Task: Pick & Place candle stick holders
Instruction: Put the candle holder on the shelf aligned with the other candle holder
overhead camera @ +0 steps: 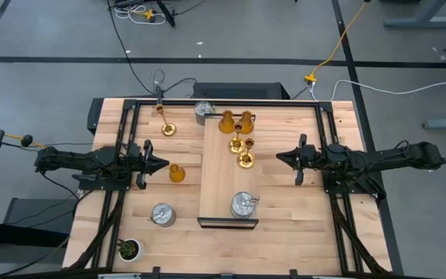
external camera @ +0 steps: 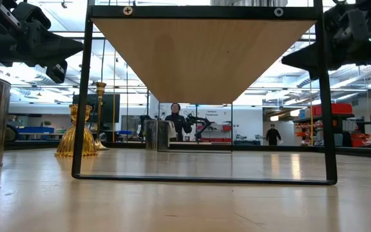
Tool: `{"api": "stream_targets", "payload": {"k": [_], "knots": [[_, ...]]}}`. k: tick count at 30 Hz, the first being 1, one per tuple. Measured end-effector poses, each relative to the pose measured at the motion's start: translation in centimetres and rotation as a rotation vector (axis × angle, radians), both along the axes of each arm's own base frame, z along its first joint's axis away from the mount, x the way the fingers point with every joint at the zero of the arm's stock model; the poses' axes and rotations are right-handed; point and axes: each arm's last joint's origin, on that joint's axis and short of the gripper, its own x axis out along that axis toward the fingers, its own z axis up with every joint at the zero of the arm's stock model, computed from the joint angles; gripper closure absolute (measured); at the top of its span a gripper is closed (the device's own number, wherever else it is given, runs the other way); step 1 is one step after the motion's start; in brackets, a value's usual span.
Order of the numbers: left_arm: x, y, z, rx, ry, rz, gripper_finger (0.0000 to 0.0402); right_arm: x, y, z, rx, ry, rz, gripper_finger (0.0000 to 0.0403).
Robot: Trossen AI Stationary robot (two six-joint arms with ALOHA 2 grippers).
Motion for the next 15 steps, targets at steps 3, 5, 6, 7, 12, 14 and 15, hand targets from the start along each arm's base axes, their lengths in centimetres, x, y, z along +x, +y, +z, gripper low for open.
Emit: {"api": "stream_targets", "payload": {"k": [3,5,6,7,12,14,15], "knots": [[0.0,0.0,0.0,0.000,0.000,0.000,0.0392,-0.4,0.1,-0.7,-0.001,-0.002,0.011,0.0376],[0.0,0.0,0.0,0.000,0.000,0.000,0.0392,-0.6,0.1,-1.1,-0.001,-0.003,0.015,0.0376],[0.0,0.0,0.0,0.000,0.000,0.000,0.0392,-0.7,0.2,-1.4,-0.001,-0.003,0.016,0.0376],[0.0,0.0,0.0,0.000,0.000,0.000,0.0392,-0.9,0.2,-1.5,-0.001,-0.006,0.017,0.0376],[0.0,0.0,0.0,0.000,0.000,0.000,0.0392,-1.3,0.1,-2.4,0.000,-0.016,0.016,0.0376],[0.0,0.0,0.0,0.000,0.000,0.000,0.0392,-1.5,0.1,-2.7,0.001,-0.020,0.016,0.0376],[0.0,0.0,0.0,0.000,0.000,0.000,0.0392,-1.5,0.1,-2.8,0.000,-0.018,0.016,0.0376]]}}
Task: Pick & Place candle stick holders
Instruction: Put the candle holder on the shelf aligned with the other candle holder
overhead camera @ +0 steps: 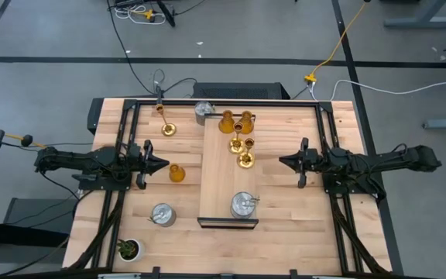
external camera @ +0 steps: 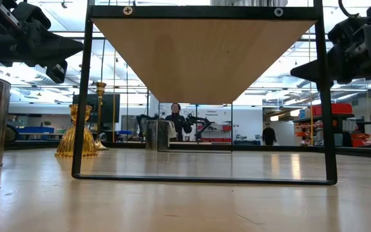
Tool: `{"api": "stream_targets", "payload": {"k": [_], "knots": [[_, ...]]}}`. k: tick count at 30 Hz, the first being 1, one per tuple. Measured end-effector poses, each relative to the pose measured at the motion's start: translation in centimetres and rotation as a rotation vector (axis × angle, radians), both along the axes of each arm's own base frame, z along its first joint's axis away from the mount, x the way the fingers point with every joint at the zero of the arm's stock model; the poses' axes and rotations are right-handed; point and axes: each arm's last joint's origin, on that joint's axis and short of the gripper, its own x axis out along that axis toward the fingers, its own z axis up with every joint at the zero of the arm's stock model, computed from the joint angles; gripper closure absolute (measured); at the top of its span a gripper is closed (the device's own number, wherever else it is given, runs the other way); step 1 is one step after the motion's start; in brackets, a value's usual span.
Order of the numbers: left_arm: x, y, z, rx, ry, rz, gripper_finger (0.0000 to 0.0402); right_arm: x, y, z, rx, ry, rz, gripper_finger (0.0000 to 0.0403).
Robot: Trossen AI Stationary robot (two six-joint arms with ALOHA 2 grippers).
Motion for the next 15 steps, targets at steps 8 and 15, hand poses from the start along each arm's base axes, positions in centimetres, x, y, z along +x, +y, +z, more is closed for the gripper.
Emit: {"api": "stream_targets", "payload": {"k": [8,15], "knots": [[0.00,0.00,0.00,0.000,0.000,0.000,0.0392,-0.40,-0.03,0.47,-0.032,-0.043,0.003,0.0376],[0.00,0.00,0.00,0.000,0.000,0.000,0.0392,-0.80,0.05,0.52,-0.051,-0.049,0.041,0.0376]]}}
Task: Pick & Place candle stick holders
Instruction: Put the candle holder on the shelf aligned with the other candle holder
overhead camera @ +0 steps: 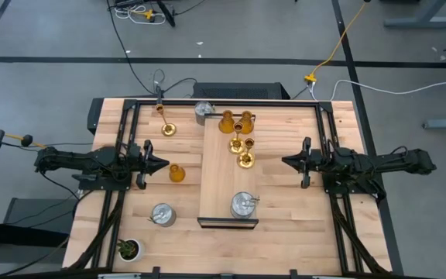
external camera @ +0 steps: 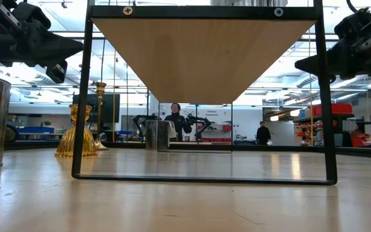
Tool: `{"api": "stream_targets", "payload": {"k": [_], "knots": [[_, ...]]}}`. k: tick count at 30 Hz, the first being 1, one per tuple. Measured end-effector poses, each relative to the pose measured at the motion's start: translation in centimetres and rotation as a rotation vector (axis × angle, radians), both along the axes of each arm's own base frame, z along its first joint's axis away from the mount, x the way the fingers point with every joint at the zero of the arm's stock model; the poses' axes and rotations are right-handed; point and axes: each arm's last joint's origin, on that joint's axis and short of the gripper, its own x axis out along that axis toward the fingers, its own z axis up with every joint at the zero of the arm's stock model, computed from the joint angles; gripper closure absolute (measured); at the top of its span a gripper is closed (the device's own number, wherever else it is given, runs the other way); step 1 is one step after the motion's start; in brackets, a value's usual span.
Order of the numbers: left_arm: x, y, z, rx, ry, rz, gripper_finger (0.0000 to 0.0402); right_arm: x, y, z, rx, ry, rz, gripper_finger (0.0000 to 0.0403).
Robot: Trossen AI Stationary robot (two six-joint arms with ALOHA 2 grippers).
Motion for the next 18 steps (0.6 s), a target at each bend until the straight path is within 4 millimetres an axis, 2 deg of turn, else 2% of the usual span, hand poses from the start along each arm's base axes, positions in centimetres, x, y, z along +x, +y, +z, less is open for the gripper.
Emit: {"api": "stream_targets", "payload": {"k": [8,18], "knots": [[0.00,0.00,-0.01,0.000,0.001,0.000,0.0392,-0.46,0.30,0.07,0.002,-0.013,0.116,0.0376],[0.00,0.00,0.00,0.000,0.000,0.000,0.0392,-1.02,0.27,-0.15,0.009,-0.001,0.119,0.0376]]}}
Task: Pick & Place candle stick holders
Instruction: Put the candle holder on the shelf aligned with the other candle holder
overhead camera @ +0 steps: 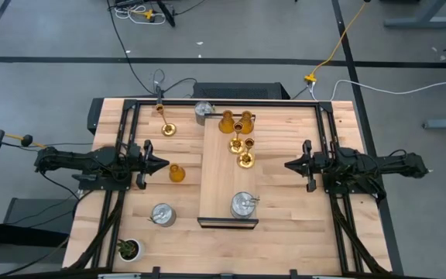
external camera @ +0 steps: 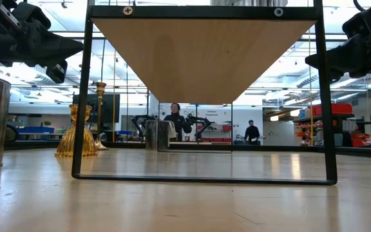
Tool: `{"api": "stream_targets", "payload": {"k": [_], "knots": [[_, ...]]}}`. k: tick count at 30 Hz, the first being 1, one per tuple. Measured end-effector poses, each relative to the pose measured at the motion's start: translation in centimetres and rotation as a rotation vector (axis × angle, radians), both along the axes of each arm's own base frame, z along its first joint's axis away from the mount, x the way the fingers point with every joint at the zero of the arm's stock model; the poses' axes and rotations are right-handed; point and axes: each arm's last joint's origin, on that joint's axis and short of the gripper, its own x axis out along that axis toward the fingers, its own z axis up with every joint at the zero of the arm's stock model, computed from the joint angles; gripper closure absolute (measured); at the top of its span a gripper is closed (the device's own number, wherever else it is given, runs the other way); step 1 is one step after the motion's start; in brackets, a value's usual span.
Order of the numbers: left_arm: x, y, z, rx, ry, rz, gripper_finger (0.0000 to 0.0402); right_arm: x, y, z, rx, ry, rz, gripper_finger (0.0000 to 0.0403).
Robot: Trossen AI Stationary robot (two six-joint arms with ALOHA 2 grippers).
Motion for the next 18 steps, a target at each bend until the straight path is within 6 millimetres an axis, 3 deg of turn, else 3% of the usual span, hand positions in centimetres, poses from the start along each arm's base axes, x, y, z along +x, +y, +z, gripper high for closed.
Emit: {"api": "stream_targets", "payload": {"k": [18], "knots": [[0.00,0.00,-0.01,0.000,0.000,0.000,0.0392,-0.38,-0.03,0.40,0.001,-0.051,0.000,0.0376]]}}
